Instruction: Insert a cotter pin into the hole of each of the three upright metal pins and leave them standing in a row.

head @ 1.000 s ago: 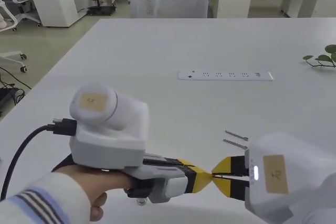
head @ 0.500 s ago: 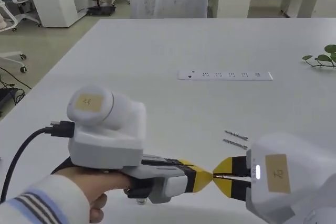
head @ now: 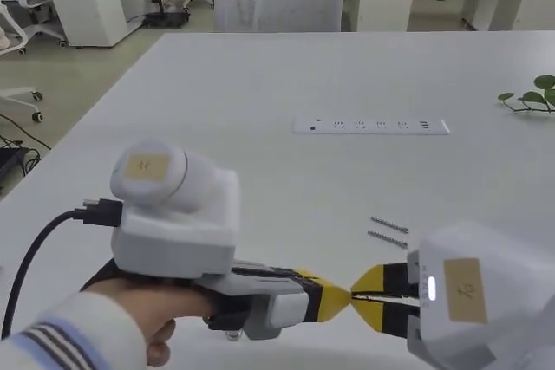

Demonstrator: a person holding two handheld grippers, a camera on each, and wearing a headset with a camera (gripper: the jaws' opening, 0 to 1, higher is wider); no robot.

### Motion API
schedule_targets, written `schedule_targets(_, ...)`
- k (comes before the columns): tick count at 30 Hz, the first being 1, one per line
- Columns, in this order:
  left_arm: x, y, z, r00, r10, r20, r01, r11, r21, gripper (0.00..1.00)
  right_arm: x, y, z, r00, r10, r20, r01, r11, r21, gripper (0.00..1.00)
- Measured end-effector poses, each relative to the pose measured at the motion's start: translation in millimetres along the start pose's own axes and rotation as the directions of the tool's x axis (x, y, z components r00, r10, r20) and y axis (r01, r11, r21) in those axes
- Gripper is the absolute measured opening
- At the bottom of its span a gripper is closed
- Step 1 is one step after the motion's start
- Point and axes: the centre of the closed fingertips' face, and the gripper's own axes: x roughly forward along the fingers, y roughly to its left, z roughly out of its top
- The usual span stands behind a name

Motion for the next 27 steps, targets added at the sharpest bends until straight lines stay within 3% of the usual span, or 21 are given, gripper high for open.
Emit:
schedule_targets(5, -0.7, -2.2, -0.5, 1.0, -0.004, 0.001, 0.004, 0.999, 0.037, 0.0, -1.3, 0.6, 0.9, 0.9999, 0.008, 0.013, -0.008, 1.0, 0.01, 0.02)
schedule_targets(24, -7.7, -5.7, -1.0, 0.9997, -0.024, 0.0, 0.024, 0.999, 0.043, 0.0, -4.5, 4.6, 3.9, 0.9987, 0.029, 0.041, -0.03, 0.999, 0.016, 0.04)
schedule_targets(27, -8.0, -5.6, -1.1, 0.9997, -0.025, 0.001, 0.025, 0.999, 0.046, 0.0, -4.8, 5.6, 3.6, 0.9986, 0.032, 0.042, -0.033, 0.999, 0.018, 0.1)
